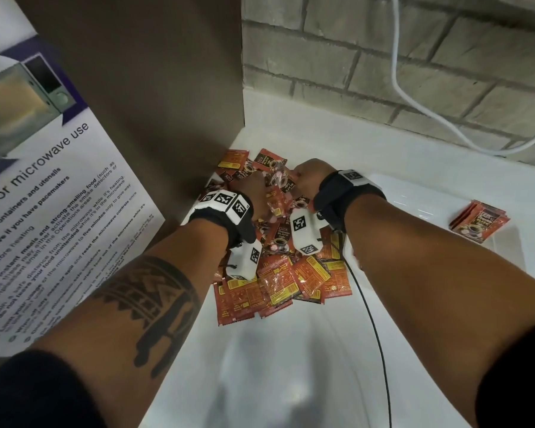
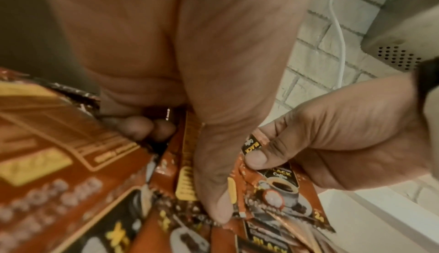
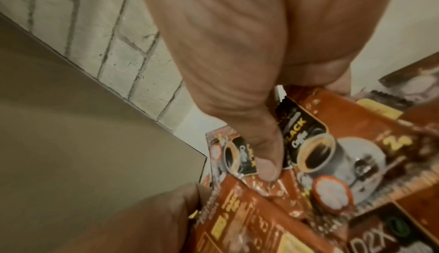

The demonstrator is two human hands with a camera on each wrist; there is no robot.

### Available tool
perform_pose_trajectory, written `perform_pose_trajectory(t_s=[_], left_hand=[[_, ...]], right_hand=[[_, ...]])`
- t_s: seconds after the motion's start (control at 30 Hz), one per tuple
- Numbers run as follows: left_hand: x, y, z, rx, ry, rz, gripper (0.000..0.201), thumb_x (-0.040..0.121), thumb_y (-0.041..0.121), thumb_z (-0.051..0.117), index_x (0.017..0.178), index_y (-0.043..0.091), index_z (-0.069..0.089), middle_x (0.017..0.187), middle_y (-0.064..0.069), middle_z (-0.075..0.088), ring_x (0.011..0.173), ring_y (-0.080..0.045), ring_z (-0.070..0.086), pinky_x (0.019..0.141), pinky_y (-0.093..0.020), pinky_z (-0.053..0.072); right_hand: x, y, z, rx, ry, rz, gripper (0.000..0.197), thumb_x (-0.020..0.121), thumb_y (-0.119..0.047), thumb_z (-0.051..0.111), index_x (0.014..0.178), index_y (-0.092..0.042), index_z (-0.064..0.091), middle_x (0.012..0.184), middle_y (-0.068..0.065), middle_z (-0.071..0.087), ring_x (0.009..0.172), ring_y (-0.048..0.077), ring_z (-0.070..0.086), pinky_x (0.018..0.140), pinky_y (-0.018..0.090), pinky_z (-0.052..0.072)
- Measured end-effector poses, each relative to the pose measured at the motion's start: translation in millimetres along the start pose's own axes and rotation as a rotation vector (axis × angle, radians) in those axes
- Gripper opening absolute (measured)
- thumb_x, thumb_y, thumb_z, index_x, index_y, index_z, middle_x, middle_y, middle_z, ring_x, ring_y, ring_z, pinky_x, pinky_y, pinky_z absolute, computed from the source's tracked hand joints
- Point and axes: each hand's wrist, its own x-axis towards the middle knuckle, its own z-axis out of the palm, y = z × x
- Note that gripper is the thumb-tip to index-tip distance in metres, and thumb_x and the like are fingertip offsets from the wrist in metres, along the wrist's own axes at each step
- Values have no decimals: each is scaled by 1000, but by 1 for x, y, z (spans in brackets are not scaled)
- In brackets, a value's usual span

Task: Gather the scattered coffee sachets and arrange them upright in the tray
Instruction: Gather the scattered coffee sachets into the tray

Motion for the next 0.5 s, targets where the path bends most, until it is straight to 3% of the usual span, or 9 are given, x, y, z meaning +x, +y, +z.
perform_pose_trajectory(t_s=[0.07,0.13,0.2,0.23,0.3,0.37,0.43,0.5], left_hand=[[2,-2,-1,-29,-16,-7,89,67,28,92,139,9,42,132,-8,61,122,-32,58,100,-46,50],[5,-4,-1,-38,-22,-6,85,71,26,90,140,9,44,137,-8,59,125,-30,57,101,-43,49],[5,-3,-2,-28,-26,-10,80,75,26,88,142,8,47,139,-9,57,126,-31,56,102,-41,48],[4,-3,-2,-14,-27,-15,77,76,26,87,140,7,50,138,-10,58,124,-31,56,101,-41,49],[6,-3,-2,30,-33,-22,69,75,30,87,132,4,57,131,-10,62,116,-32,61,95,-40,52],[5,1,-2,85,-37,0,59,73,34,88,118,4,64,116,-10,68,103,-30,65,86,-37,54],[6,4,-2,153,-28,7,48,76,33,86,111,6,67,104,-8,67,94,-27,64,79,-34,52],[1,9,-9,204,-20,-2,33,81,30,80,105,10,68,97,-6,64,88,-24,63,73,-31,50]], right_hand=[[-3,3,-7,71,61,24,21,91,-28,70,99,-10,63,91,5,60,85,22,55,60,25,38],[-8,9,-15,176,140,53,18,90,-23,71,83,-12,60,77,1,57,81,22,55,51,24,33],[-14,15,-25,233,211,58,29,88,-24,73,69,-18,52,70,-3,52,80,22,53,50,23,31],[-20,17,-32,265,234,65,27,87,-25,74,70,-19,54,71,-3,53,80,21,54,52,23,34],[-32,22,-42,338,298,56,16,85,-27,76,88,-14,67,84,2,63,84,21,58,65,25,44],[-45,28,-50,429,369,44,27,83,-25,78,104,-10,71,98,7,70,90,25,65,79,32,53],[-59,37,-58,552,421,29,29,82,-21,80,106,-8,72,102,9,73,92,25,69,86,36,57],[-74,50,-64,681,433,25,26,80,-18,82,103,-10,73,99,6,75,88,23,72,86,38,59]])
